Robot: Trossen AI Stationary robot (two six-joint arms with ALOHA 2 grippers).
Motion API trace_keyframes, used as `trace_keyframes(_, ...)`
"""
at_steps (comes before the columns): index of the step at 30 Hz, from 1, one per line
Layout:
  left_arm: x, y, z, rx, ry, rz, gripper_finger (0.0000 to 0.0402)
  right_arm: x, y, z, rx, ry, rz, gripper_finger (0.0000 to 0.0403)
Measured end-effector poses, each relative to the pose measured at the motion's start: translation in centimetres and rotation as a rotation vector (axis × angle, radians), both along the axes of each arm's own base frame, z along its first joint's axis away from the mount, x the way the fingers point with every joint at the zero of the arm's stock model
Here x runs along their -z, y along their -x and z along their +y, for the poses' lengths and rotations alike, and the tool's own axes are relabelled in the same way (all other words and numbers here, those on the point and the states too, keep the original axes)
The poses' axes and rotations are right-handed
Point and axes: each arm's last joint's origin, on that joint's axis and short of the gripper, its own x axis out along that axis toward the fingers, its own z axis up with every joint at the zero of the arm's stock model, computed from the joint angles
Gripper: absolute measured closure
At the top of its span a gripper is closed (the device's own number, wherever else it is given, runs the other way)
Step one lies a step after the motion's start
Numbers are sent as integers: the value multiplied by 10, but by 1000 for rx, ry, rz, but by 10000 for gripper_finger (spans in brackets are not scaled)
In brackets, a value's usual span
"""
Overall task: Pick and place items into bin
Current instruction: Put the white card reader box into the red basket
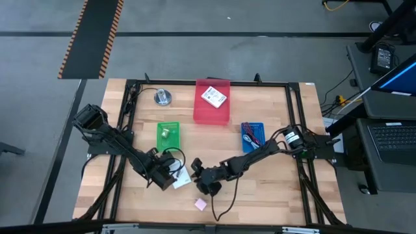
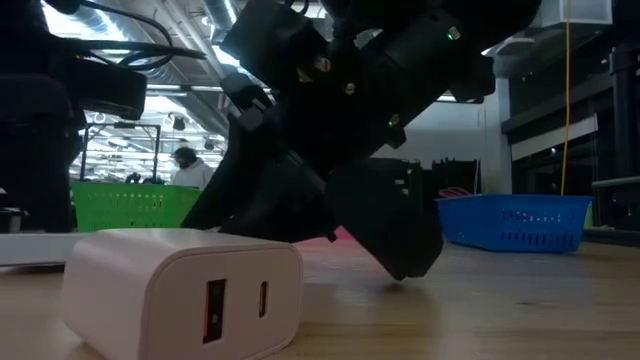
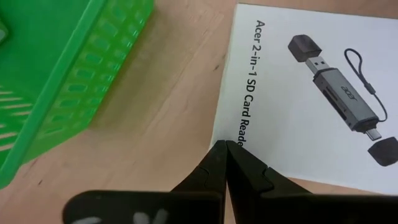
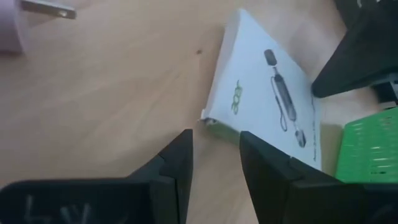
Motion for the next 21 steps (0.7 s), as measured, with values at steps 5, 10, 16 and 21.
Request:
trace_keyframes(5,0,-1,0,-3,4,-13,398,-1,-1,0,-2,-2,-16,281)
trace_keyframes(10,0,-1,-1,-19,7,-19,398,-2,-2,1,-21,16,-28,281)
trace_keyframes(16,0,-3,-1,-28,12,-48,398,3,-6,5,-64,-16,-89,281)
trace_keyframes(21,0,-3,-1,-39,14,-49,398,4,-5,4,-59,-13,-62,281)
